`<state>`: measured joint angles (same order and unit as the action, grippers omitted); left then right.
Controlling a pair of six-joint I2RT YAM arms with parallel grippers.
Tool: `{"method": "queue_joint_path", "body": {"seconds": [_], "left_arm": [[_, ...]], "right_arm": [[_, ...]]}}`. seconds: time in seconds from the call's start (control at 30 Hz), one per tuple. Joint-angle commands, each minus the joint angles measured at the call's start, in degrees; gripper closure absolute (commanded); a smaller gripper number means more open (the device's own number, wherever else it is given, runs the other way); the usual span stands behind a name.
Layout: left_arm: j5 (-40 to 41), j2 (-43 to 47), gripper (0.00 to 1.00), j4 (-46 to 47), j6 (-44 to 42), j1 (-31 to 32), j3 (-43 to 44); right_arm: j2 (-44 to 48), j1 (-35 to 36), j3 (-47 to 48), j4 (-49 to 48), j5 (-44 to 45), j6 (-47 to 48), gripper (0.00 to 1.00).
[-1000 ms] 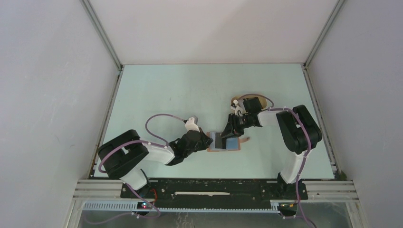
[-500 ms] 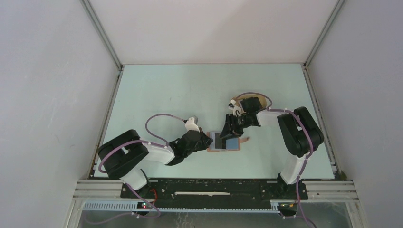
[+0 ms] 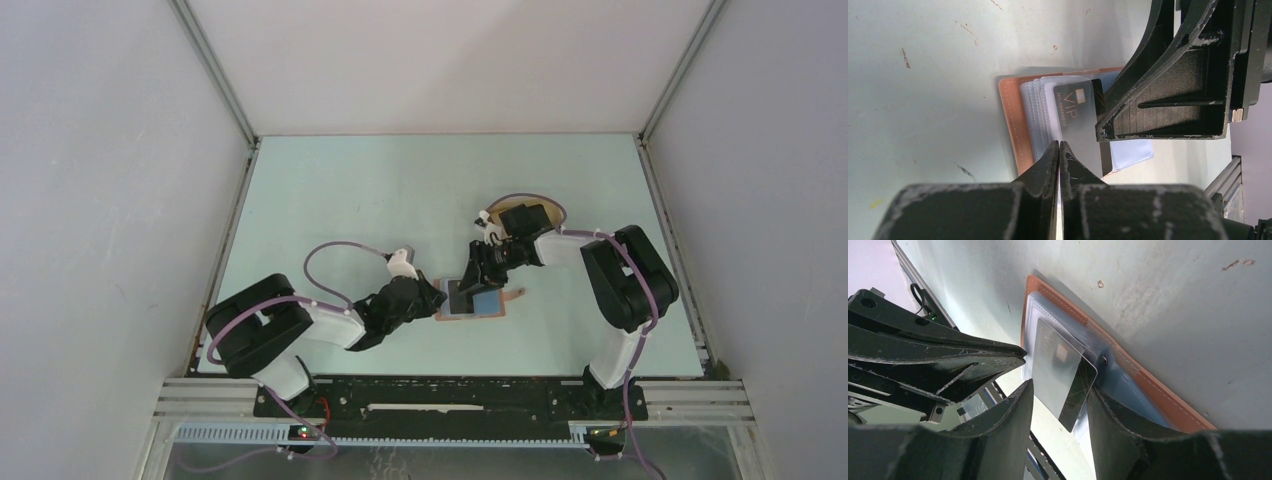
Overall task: Put the credit cards into the card holder
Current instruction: Insert the credit card into the card holder.
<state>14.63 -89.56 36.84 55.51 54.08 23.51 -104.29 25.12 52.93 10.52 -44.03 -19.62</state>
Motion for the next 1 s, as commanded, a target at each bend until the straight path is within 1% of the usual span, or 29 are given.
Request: {"method": "queue_joint_path", "body": {"seconds": [0.0,0.17,0.3,0.53,0.63,0.8,0.97], "left_arm": [[0.1,1.6,0.92,1.4,-0.7,-0.1,-2.4],[0.0,3.2,0.85,1.3,-0.6,-0.1,-3.4],[-0.2,3.8,0.75,1.2,-0.5,-0.1,-3.9],[-0.4,3.1,0.67,-0.6,-0.5,-0.1,-2.9],[-0.9,2.4,0.67,-0.9,-0.6,-0.1,-2.3],[-1.9,1.6,0.71,-0.8,-1.0,-0.1,-1.8],[-2.7,1.1,0.71,0.3,-1.1,-0.1,-1.9]], "right_arm": [[1.1,0.7,1.2,1.6,-0.3,1.5,0.49],[0.8,0.5,1.2,1.5,-0.5,1.4,0.51],[0.8,0.5,1.2,1.4,-0.4,1.4,0.53],[1.3,0.9,1.5,1.5,0.0,1.5,0.56],[1.1,1.2,1.7,1.3,-0.3,1.2,0.58],[1.0,1.9,2.1,1.3,-1.2,0.7,0.59],[0.5,2.1,2.3,0.7,-2.7,-0.8,0.59]]}}
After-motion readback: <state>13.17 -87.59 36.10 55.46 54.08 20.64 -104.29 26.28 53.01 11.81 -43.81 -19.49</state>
